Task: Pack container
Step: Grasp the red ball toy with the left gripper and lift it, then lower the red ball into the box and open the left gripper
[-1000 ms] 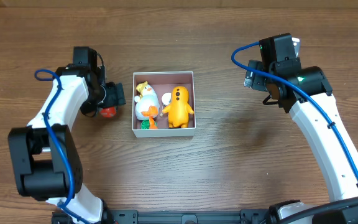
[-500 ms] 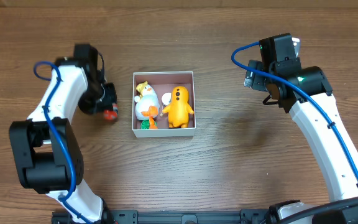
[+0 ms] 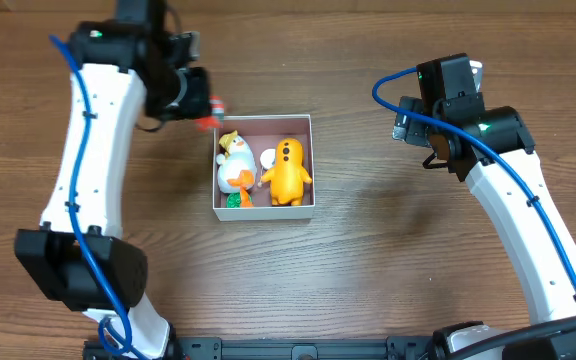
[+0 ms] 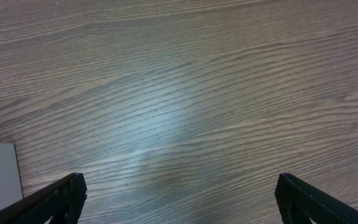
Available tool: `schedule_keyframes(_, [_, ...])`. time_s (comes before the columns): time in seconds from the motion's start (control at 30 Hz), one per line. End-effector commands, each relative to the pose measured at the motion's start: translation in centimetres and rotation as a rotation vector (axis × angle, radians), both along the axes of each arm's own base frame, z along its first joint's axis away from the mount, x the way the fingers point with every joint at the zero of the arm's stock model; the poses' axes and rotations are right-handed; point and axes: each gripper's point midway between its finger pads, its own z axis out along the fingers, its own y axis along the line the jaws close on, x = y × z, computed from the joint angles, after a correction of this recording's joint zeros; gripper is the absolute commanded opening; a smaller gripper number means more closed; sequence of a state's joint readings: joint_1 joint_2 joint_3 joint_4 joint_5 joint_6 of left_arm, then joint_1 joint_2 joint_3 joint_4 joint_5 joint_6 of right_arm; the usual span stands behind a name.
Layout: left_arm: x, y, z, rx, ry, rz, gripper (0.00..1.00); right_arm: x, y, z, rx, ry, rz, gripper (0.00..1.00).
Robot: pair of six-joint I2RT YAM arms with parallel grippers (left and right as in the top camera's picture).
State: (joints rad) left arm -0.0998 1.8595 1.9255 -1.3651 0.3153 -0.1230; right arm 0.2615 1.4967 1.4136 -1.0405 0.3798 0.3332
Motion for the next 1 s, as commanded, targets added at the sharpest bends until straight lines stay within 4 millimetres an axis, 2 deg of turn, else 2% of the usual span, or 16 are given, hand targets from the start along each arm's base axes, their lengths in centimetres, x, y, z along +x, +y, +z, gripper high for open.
schedule_keyframes(0.0, [-1.3,-5.6,2.5,-0.07,-0.073,-0.165,0.09,0.1,-0.2,0.9,0.007,-0.03,-0.01,1.0])
schedule_keyframes(0.13, [-2.3,-8.7,1.5,0.016,-0.088,-0.256,0.17,0.1,-0.2,0.9,0.007,-0.03,-0.01,1.0])
schedule_keyframes(0.3, [-3.5,-10.9,-0.4,0.162,-0.084,-0.303,0.24,0.1,-0.2,0.9,0.007,-0.03,-0.01,1.0])
schedule_keyframes(0.47, [-4.2,-10.9,-3.2,0.268,-0.034,-0.24,0.28,0.1,-0.2,0.9,0.007,-0.03,-0.01,1.0])
schedule_keyframes(0.77, [-5.0,-10.3,-9.1,0.285,0.049,-0.228,0.31,0.1,-0.2,0.9,0.007,-0.03,-0.01,1.0])
schedule_keyframes(0.83, [-5.2,-10.2,-9.8,0.288,0.057,-0.229,0.46,0.1,-0.2,0.9,0.007,-0.03,-0.01,1.0])
schedule_keyframes(0.87, [-5.3,-10.2,-10.0,0.289,0.06,-0.229,0.69,0.1,-0.2,0.9,0.007,-0.03,-0.01,1.0])
schedule_keyframes(0.93, [-5.3,-10.2,-10.0,0.289,0.059,-0.229,0.8,0.1,-0.2,0.9,0.007,-0.03,-0.01,1.0])
schedule_keyframes(0.97, [-5.2,-10.2,-9.8,0.288,0.057,-0.228,0.81,0.1,-0.2,0.9,0.007,-0.03,-0.01,1.0])
